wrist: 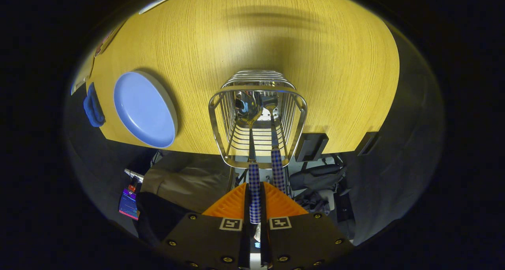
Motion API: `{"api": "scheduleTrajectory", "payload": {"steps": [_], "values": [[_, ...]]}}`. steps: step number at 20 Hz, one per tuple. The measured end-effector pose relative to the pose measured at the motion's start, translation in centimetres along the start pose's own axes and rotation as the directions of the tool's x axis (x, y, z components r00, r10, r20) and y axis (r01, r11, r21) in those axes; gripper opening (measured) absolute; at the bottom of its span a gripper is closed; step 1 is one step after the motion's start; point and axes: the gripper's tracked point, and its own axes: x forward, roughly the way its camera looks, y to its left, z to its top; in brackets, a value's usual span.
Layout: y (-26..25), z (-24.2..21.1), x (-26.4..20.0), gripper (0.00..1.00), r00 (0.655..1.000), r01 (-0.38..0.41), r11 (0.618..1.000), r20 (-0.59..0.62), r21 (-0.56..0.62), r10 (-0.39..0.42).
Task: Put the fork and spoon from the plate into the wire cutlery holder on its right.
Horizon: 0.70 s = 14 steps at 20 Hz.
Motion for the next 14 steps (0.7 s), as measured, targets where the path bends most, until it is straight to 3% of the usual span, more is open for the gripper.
{"api": "scheduleTrajectory", "payload": {"steps": [8, 11, 14], "values": [[0.1, -0.8, -2.7, 0.16, 0.993, -0.014, 1.000, 0.118, -0.022, 0.017], [0.1, -1.5, -4.0, 0.16, 0.978, -0.017, 1.000, 0.206, -0.027, 0.022], [-0.3, -1.5, -5.0, 0.16, 0.947, 0.029, 0.999, 0.322, -0.022, -0.021]]}}
